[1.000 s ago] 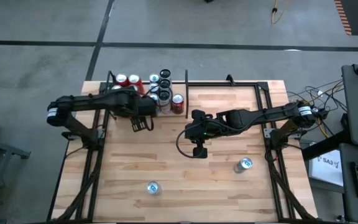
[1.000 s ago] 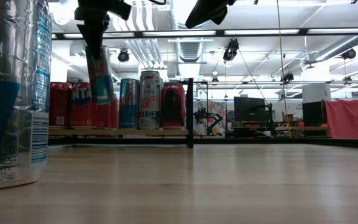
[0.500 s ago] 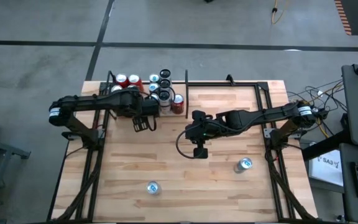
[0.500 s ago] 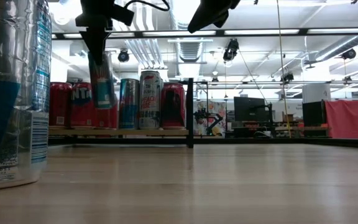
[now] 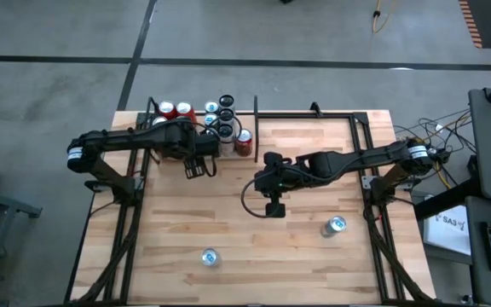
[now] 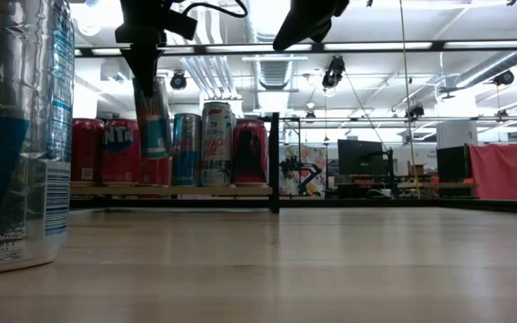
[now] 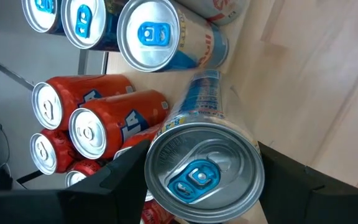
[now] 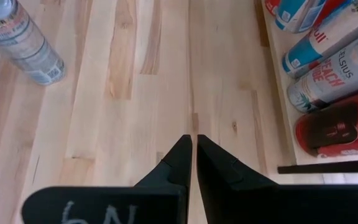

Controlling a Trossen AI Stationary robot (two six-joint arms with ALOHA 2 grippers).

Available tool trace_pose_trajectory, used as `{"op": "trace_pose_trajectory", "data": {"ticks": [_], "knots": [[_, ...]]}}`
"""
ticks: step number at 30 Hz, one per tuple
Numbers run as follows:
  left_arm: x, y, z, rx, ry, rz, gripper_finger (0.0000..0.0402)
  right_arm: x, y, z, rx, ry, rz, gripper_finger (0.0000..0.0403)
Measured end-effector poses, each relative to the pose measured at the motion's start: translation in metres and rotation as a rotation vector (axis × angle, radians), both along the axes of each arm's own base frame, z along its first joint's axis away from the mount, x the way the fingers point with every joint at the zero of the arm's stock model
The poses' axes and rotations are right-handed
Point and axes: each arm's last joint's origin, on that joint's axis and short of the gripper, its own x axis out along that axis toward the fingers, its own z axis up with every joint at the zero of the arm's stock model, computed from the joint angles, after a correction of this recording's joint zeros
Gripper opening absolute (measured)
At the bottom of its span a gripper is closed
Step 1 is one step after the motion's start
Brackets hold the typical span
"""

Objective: Place canned beverage on shelf
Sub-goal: Put the blue soda can on the shelf beside the other aligned blue soda cans

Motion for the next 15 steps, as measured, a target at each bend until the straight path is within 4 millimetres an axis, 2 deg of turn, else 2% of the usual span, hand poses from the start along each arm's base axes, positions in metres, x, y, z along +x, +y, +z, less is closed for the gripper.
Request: {"op": "trace_pose_trajectory", "data": {"ticks": [15], "knots": [[-0.0001, 0.0051, -0.0015, 0.000, -0.006, 0.019, 0.0223, -0.0008, -0.0001, -0.0085, -0.001, 0.019, -0.002, 0.0013]]}}
